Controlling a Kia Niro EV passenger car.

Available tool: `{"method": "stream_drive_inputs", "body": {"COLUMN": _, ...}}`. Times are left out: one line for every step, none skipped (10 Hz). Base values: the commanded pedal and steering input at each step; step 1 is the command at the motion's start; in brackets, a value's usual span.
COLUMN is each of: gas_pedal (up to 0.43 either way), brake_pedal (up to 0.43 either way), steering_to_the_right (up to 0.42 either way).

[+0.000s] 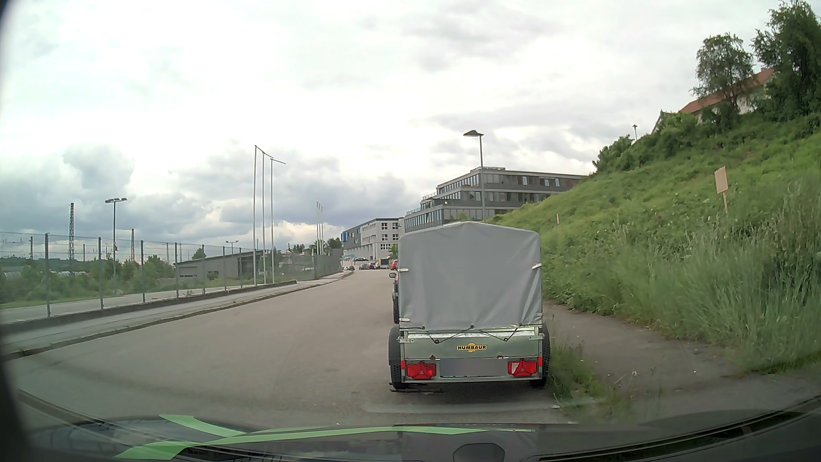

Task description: Follow the waypoints while adhering to traffic rules and regulations

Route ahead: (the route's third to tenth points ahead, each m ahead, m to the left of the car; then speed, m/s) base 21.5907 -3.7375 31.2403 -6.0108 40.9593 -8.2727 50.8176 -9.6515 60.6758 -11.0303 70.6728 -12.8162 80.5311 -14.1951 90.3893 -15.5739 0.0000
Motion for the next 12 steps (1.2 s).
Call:
{"method": "stream_drive_inputs", "body": {"gas_pedal": 0.0, "brake_pedal": 0.128, "steering_to_the_right": -0.743}}
{"method": "stream_drive_inputs", "body": {"gas_pedal": 0.0, "brake_pedal": 0.134, "steering_to_the_right": -0.743}}
{"method": "stream_drive_inputs", "body": {"gas_pedal": 0.0, "brake_pedal": 0.134, "steering_to_the_right": -0.743}}
{"method": "stream_drive_inputs", "body": {"gas_pedal": 0.0, "brake_pedal": 0.134, "steering_to_the_right": -0.745}}
{"method": "stream_drive_inputs", "body": {"gas_pedal": 0.0, "brake_pedal": 0.128, "steering_to_the_right": -0.751}}
{"method": "stream_drive_inputs", "body": {"gas_pedal": 0.0, "brake_pedal": 0.128, "steering_to_the_right": -0.759}}
{"method": "stream_drive_inputs", "body": {"gas_pedal": 0.0, "brake_pedal": 0.128, "steering_to_the_right": -0.772}}
{"method": "stream_drive_inputs", "body": {"gas_pedal": 0.0, "brake_pedal": 0.128, "steering_to_the_right": -0.788}}
{"method": "stream_drive_inputs", "body": {"gas_pedal": 0.0, "brake_pedal": 0.128, "steering_to_the_right": -0.804}}
{"method": "stream_drive_inputs", "body": {"gas_pedal": 0.0, "brake_pedal": 0.128, "steering_to_the_right": -0.828}}
{"method": "stream_drive_inputs", "body": {"gas_pedal": 0.0, "brake_pedal": 0.128, "steering_to_the_right": -0.852}}
{"method": "stream_drive_inputs", "body": {"gas_pedal": 0.0, "brake_pedal": 0.122, "steering_to_the_right": -0.864}}
